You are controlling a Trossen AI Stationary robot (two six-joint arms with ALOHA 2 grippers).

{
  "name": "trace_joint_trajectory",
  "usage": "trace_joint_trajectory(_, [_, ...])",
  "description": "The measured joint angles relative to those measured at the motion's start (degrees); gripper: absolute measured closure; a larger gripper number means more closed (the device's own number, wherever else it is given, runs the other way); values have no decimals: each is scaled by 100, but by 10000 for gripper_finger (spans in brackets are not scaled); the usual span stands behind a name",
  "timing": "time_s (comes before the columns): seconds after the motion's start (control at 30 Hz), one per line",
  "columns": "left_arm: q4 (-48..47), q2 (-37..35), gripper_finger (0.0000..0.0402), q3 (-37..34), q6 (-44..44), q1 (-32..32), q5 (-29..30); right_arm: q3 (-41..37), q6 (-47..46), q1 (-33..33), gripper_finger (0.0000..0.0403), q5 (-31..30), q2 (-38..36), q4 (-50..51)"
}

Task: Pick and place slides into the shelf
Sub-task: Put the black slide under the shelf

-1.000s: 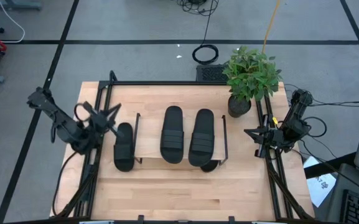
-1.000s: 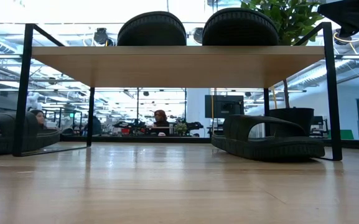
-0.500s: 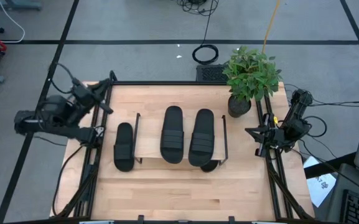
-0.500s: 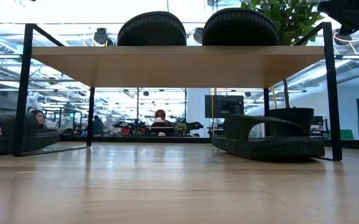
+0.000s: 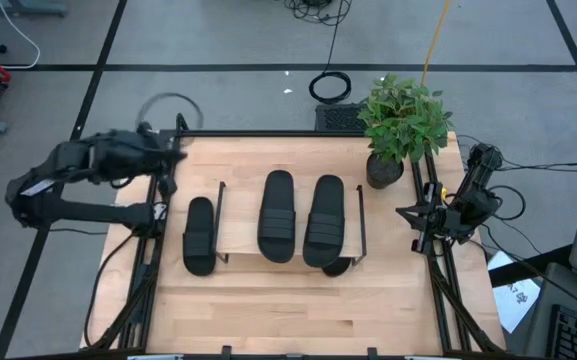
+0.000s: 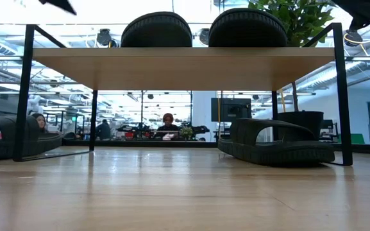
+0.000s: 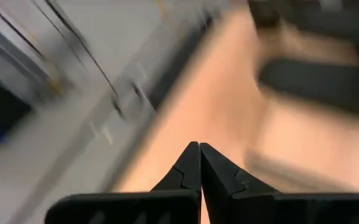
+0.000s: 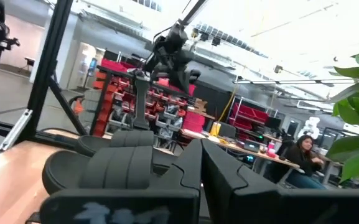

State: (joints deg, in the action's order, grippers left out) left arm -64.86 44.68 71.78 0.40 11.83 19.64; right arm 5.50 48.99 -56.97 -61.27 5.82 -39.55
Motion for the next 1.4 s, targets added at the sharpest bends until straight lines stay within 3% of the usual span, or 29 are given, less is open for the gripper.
trace_joint_trajectory(0.13, [-1820,637,401,300,-163,482,-936,0,18,-2,403,-1,0,-2])
trace_joint_trajectory(0.23, [-2501,895,400,141,18,748,-1294,0,16,0,403,2,0,0])
trace_joint_trajectory(0.37, [-2469,1104,401,-271,513,920,-1802,0,-9,-2,403,2,0,0])
trace_joint_trajectory(0.6, [-2501,1458,377,-768,919,1198,-1760,0,-26,-1,403,2,0,-11])
trace_joint_trajectory(0.97, [-2508,1487,243,-1284,693,1999,-2986,0,-28,-2,403,2,0,-11])
trace_joint_trajectory(1.23, [-2194,1527,131,-2014,483,2269,-3665,0,-28,0,403,2,0,-11])
trace_joint_trajectory(1.4, [-2163,1690,90,-2191,443,2269,-4102,0,-30,-2,403,3,0,-12])
